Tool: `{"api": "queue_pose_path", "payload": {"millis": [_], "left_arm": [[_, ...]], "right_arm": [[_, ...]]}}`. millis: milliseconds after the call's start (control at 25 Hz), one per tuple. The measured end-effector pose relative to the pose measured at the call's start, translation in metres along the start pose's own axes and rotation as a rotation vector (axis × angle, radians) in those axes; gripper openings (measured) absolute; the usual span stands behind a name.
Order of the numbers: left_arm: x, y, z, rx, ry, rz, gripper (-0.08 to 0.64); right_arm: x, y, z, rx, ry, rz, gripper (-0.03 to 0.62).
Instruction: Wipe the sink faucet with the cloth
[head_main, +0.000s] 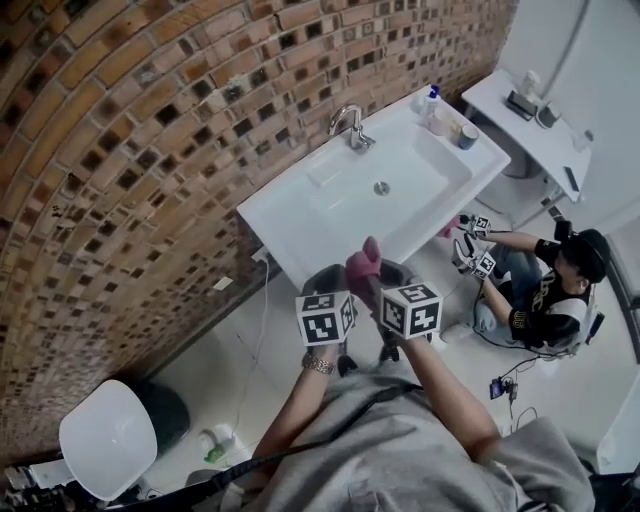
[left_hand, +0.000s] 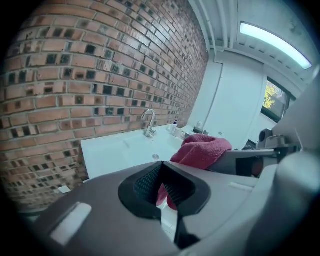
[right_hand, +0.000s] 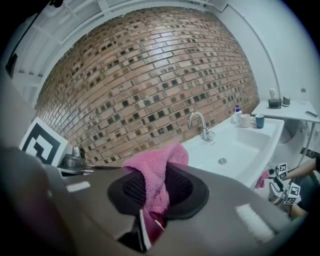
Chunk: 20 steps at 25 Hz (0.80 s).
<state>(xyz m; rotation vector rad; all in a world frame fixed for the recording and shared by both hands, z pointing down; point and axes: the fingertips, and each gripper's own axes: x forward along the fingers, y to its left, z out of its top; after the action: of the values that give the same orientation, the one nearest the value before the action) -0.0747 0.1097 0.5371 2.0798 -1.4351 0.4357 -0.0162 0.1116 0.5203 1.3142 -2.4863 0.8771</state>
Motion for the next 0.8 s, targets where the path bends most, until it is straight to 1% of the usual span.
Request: {"api": "queue_pose_path", "payload": {"millis": [200,320,480,600,800], "left_arm": [[0.003,-0.017,0.010,0.027,-0.028,0.022,0.018],[0.010,-0.031,0.006,0.034,-0.026,0.022,0.018],[0.016,-0.041,0.001,0.075,0.004,0.034,0.018],[0.014,-0.043,0.001,0.068,0.008,0.040,0.018],[0.015,-0.047,0.009,0.074,-0.026,0.049,0.018]], "right_arm": [[-0.022,0.001,0.011,-0.014,-0.015,0.025,0.060],[-0.031,-0.007,0.014,-0.045,-0.010,0.004,0.060],[-0.034,-0.021,0.008,-0.009,0.005,-0.014,0.059],[-0.035,-0.017,0.007,-0.001,0.003,-0.004,0.059],[-0.039,-0.017,0.012,0.002,-0.015,0.014,0.059]]}}
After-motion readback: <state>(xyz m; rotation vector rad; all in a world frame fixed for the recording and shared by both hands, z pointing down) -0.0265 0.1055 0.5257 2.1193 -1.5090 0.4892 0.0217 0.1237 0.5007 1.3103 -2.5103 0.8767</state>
